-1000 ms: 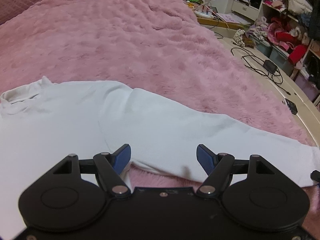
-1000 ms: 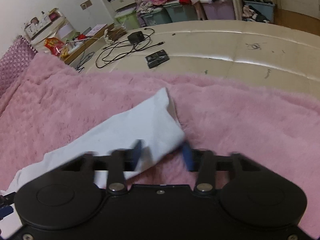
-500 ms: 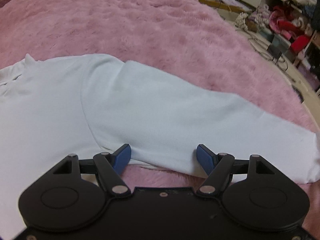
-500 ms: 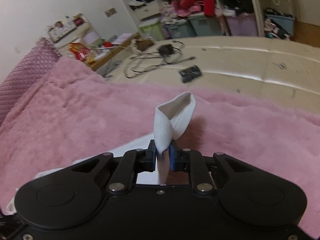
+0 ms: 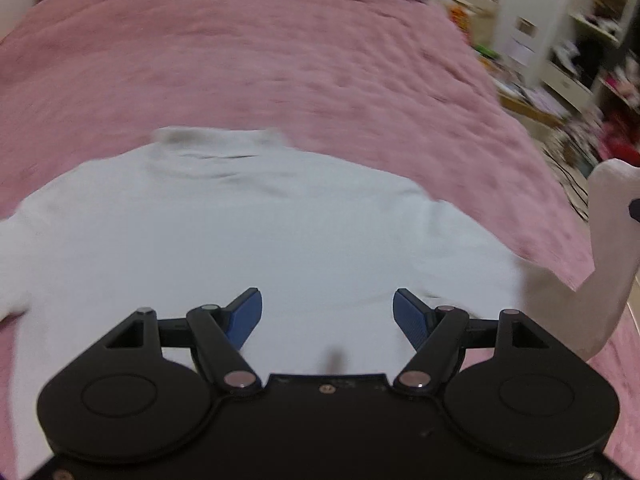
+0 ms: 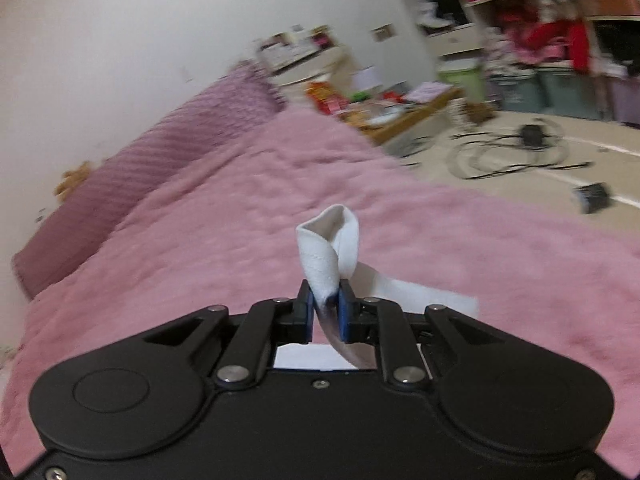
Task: Fold small clothes
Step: 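Lift the sleeve with the right tool and fold it across the shirt body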
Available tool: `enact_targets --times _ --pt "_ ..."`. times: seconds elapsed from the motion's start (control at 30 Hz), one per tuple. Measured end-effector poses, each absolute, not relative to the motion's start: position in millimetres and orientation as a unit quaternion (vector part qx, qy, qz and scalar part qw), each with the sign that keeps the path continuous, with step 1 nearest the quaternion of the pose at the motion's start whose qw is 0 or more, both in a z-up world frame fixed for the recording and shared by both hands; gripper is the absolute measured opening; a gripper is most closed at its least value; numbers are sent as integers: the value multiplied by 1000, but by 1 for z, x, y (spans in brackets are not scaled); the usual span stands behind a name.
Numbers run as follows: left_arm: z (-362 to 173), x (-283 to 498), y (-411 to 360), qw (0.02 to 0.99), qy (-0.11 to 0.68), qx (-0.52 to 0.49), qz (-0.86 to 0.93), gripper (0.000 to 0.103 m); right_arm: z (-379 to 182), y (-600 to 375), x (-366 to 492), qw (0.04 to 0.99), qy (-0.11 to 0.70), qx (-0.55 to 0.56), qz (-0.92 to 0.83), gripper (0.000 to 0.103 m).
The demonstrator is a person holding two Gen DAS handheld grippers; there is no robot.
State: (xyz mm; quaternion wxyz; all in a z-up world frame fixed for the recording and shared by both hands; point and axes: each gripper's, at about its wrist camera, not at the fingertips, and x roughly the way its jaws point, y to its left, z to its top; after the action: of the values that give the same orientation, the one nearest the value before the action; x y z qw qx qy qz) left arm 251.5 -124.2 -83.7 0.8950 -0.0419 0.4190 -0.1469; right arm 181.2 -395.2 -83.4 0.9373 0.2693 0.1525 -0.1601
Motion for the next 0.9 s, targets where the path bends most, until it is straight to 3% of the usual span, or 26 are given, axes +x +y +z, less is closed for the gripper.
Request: enact_targets --times 0.37,0.9 --pt "-104 253 -37 889 447 -68 -66 76 -79 -273 260 954 172 245 -23 12" --pt "-124 212 56 875 466 -132 -17 76 -129 -123 329 930 239 232 157 12"
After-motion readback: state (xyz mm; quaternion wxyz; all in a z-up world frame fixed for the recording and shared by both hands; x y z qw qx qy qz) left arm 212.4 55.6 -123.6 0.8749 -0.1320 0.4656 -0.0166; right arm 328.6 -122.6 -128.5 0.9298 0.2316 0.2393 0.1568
